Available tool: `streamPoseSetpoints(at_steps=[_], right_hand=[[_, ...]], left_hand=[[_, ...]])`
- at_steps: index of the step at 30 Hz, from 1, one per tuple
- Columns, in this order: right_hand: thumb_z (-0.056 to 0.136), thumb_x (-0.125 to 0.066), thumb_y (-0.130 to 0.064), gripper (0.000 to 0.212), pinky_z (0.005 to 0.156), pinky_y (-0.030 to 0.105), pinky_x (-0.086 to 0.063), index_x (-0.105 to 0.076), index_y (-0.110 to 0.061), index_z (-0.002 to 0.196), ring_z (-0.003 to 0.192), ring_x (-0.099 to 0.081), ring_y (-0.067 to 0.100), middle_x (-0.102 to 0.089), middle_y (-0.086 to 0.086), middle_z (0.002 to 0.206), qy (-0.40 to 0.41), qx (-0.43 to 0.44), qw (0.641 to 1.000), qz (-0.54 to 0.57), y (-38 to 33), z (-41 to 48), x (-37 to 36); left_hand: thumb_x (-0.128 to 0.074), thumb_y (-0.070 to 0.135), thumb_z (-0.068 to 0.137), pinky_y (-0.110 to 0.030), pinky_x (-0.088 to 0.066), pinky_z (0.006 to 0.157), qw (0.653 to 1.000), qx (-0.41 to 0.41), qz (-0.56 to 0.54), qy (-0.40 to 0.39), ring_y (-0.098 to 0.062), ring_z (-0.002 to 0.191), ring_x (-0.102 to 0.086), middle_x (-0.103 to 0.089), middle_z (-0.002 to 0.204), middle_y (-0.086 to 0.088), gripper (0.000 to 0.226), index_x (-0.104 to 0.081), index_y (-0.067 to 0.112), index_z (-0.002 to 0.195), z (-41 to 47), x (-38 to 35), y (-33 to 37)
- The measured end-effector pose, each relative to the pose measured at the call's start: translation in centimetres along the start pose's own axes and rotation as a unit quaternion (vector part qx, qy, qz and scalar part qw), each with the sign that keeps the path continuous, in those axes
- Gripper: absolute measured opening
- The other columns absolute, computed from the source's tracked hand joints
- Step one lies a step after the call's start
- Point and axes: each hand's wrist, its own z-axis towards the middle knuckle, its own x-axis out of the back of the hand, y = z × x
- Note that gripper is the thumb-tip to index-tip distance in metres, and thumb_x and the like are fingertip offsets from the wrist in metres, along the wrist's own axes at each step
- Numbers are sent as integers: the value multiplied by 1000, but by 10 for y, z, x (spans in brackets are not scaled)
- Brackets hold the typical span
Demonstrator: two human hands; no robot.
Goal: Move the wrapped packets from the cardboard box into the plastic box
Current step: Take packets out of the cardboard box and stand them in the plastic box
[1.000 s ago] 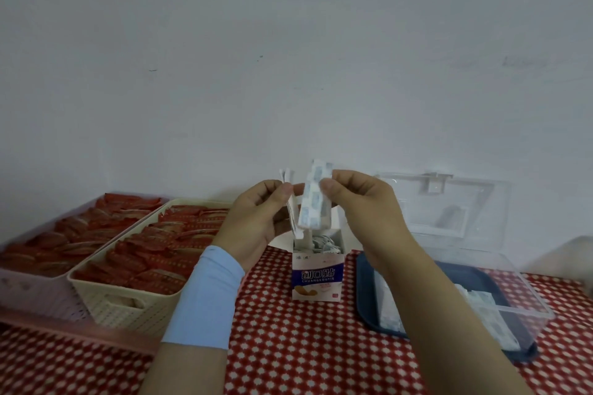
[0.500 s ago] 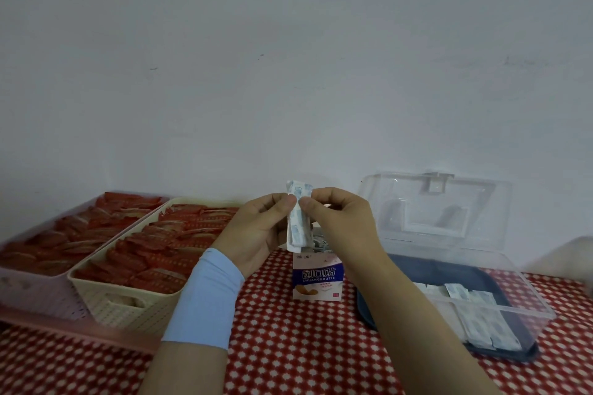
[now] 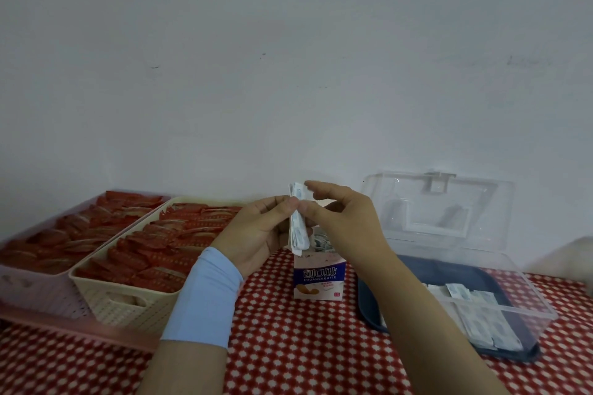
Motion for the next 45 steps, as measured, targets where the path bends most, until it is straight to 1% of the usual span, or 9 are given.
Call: streamPoseSetpoints(at_steps=[3,5,9,14,20,27,31,37,45], right_hand=[[99,-54,-32,34,82,14,-45,-61,-33,133,100,-58,-1,-59,-14,126,16,11,996,-86,8,1,3],[95,-55,-35,37,90,25,-50,-62,-32,131,106,-57,3,-59,-14,127,-22,9,983,-185,14,0,5],[88,-65,-44,20,78,37,-59,-75,-33,101,91,-64,13,-70,-9,98,-76,-5,938,-337,22,0,0],[92,-70,-26,17,56,24,-50,-72,-27,75,54,-52,5,-64,-4,64,7,13,991,-132,4,2,12],[83,-79,-18,23,54,14,-46,-67,-11,64,54,-51,6,-58,1,58,-30,13,999,14,-20,-4,21],[79,-84,-17,16,64,35,-63,-72,-23,88,66,-72,18,-62,-1,86,-10,5,1000,-3,-10,-2,17],[75,-82,-40,40,82,26,-52,-56,-42,106,102,-55,0,-53,-23,109,26,77,983,-162,-7,-3,19],[46,-88,-60,55,114,33,-29,-55,-36,83,142,-23,-4,-32,-22,153,-162,144,926,-308,-17,-9,26],[54,-85,-48,40,96,43,-50,-53,-33,72,106,-59,3,-55,-23,118,-135,195,929,-284,-13,-6,21]], left_hand=[[-65,24,79,-36,-62,77,997,-39,-21,56,-25,93,-74,-74,109,-16,45,-63,-4,115,0,1,3],[-65,22,82,-32,-61,71,994,-62,-28,90,-23,92,-74,-75,107,-14,36,-65,-1,110,0,6,4],[-59,15,95,-32,-61,68,989,-68,-18,130,-25,94,-75,-75,108,-13,19,-64,1,107,1,13,1],[-57,14,98,-32,-61,66,987,-80,-4,138,-25,96,-74,-75,109,-12,21,-62,-1,111,2,13,3],[-60,25,87,-43,-60,79,1000,-8,8,25,-28,93,-71,-71,111,-20,46,-62,-3,122,-2,3,2],[-57,22,89,-35,-61,73,1000,10,2,-29,-26,91,-73,-73,102,-16,38,-65,-1,117,0,-11,-9],[-61,25,84,-35,-59,74,1000,12,-5,6,-26,84,-72,-72,98,-18,51,-60,-9,121,-2,-18,-8],[-59,27,95,-42,-59,82,999,22,-23,20,-36,111,-65,-58,130,-30,55,-49,-8,136,-7,-23,-3],[-41,12,104,-21,-52,50,999,-1,-16,-35,-12,60,-69,-70,68,-4,23,-60,1,95,-14,-30,-2]])
